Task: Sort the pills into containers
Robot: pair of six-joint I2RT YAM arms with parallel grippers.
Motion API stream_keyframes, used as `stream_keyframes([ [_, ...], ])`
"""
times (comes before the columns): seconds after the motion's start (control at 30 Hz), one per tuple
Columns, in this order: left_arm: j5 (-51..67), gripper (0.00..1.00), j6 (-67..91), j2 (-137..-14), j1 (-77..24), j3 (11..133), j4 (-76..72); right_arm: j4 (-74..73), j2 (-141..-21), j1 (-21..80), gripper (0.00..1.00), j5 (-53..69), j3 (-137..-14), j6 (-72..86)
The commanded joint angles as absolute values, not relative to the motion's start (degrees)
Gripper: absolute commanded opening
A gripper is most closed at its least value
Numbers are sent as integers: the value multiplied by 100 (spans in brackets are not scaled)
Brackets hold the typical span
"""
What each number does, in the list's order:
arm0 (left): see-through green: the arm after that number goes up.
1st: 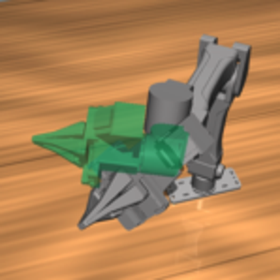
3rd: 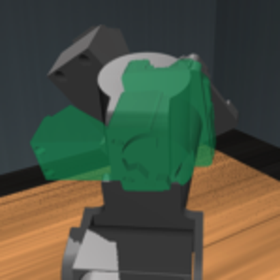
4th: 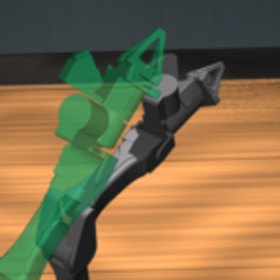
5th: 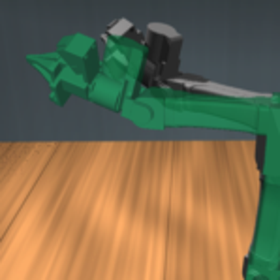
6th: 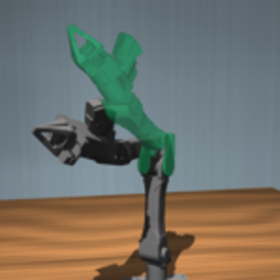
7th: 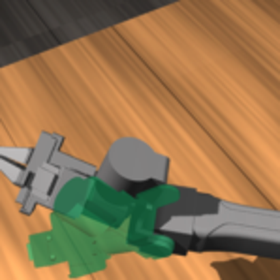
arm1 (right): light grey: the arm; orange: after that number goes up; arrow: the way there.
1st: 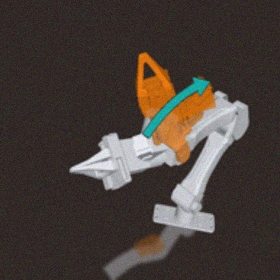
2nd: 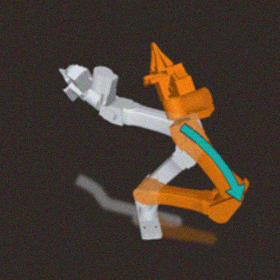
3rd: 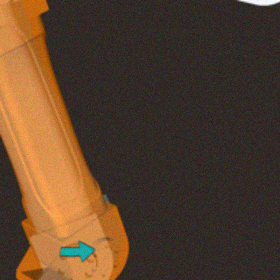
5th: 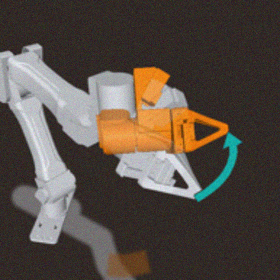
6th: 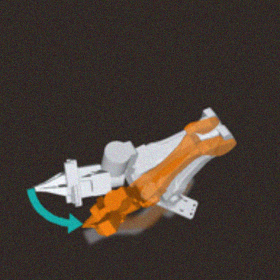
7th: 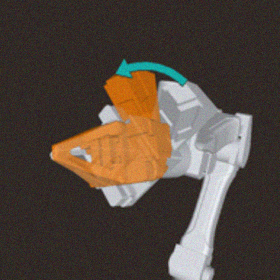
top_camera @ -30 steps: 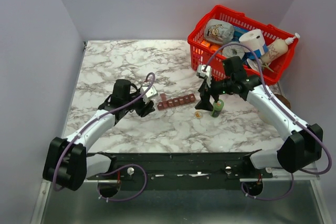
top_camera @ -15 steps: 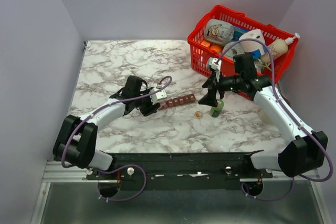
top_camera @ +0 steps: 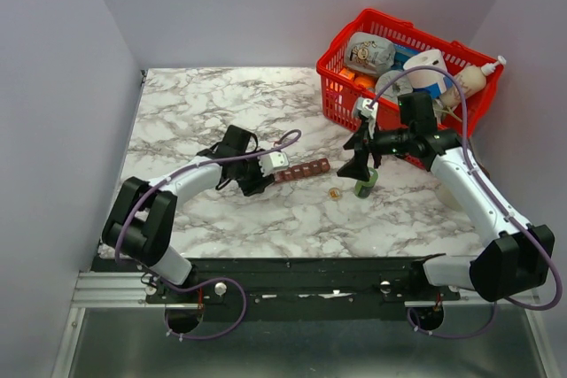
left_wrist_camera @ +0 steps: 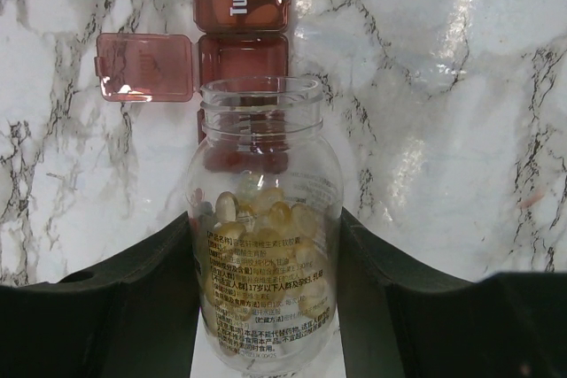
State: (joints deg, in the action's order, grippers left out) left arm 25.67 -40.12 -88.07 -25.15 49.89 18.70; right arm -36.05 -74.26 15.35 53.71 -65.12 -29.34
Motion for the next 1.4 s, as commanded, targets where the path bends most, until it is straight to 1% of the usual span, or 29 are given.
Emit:
stream_keyframes([
  [0.0,2303,0,-4149,-8991,-2593,5264,2180,-3507,-7304,1485,100,5651,-6425,-2883],
  [0.37,1671,0,-4034,-9307,-2891,5686,2776,-3524,-7304,1468,100,5722,-6407,-2865],
  [0.6,1021,0,-3894,-9510,-3076,6047,3216,-3542,-7304,1459,100,5757,-6416,-2865],
  [1.37,-95,0,-3612,-10081,-3533,6969,4087,-3560,-7295,1371,100,5871,-6390,-2839],
])
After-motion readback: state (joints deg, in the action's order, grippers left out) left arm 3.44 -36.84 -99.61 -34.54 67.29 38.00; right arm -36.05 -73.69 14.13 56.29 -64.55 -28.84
